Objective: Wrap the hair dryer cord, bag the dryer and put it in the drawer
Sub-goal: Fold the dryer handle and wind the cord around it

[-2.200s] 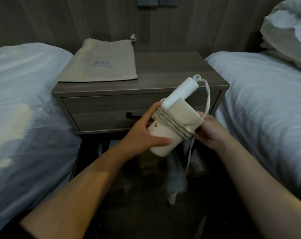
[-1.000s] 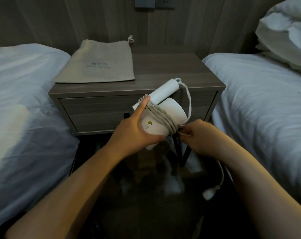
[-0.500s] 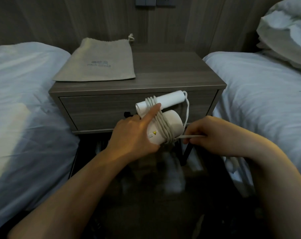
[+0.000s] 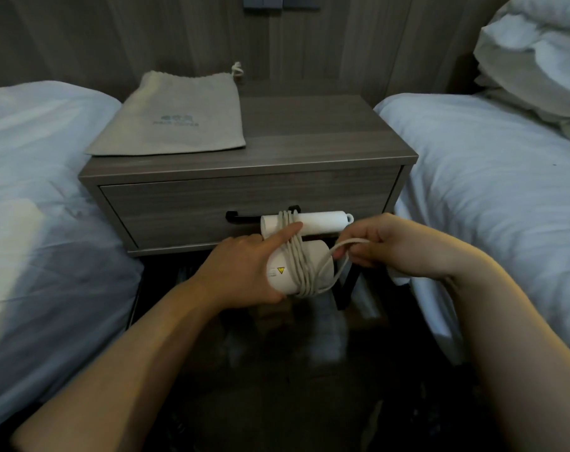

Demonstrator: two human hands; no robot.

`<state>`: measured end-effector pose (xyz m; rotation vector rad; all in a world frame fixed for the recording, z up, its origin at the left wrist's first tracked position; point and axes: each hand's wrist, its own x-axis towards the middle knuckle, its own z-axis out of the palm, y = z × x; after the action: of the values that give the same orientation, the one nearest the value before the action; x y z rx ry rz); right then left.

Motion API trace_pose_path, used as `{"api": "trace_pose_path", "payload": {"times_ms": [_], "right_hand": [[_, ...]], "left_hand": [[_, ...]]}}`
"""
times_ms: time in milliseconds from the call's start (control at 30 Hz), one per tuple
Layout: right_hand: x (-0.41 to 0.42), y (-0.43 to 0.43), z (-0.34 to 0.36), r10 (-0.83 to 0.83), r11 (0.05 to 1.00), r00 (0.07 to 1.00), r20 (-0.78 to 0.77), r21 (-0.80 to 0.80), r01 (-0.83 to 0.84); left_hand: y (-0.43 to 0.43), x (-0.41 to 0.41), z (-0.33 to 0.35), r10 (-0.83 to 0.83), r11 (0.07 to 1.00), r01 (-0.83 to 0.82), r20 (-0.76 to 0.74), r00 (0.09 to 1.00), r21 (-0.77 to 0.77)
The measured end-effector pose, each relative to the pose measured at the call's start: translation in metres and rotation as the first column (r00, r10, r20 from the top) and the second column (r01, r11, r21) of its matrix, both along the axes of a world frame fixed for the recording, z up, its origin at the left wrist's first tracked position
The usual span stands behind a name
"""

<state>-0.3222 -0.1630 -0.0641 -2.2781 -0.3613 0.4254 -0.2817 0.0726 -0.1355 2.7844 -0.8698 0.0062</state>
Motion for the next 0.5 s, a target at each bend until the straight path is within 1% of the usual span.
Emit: {"api": "trace_pose_path", "payload": {"times_ms": [67, 167, 233, 367, 500], "right_hand": [[0.004, -0.001, -0.005, -0.009, 1.0, 0.998, 0.066, -0.004, 0.01], [0.007, 0.003, -0.006, -0.108, 0.99, 0.988, 0.111, 0.098, 0.098], [0.007, 0.005, -0.007, -0.153, 0.983, 0.978, 0.14, 0.126, 0.136], [0.012, 0.005, -0.017, -0.193, 0.974, 0.954, 0.23, 0.162, 0.158], [0.015, 0.005, -0.019, -0.265, 0.959, 0.898, 0.352, 0.192, 0.208]], "left_hand": [[0.003, 0.001, 0.001, -0.007, 1.0, 0.007, -0.029, 1.0, -0.002], [0.005, 0.001, 0.003, -0.013, 1.0, 0.013, -0.08, 0.997, 0.005], [0.005, 0.0, 0.004, -0.022, 1.0, 0.021, -0.126, 0.992, -0.006], [0.003, -0.001, 0.005, -0.053, 0.996, 0.034, -0.249, 0.967, -0.082], [0.0, -0.003, 0.004, -0.082, 0.991, 0.039, -0.349, 0.934, -0.129]]}}
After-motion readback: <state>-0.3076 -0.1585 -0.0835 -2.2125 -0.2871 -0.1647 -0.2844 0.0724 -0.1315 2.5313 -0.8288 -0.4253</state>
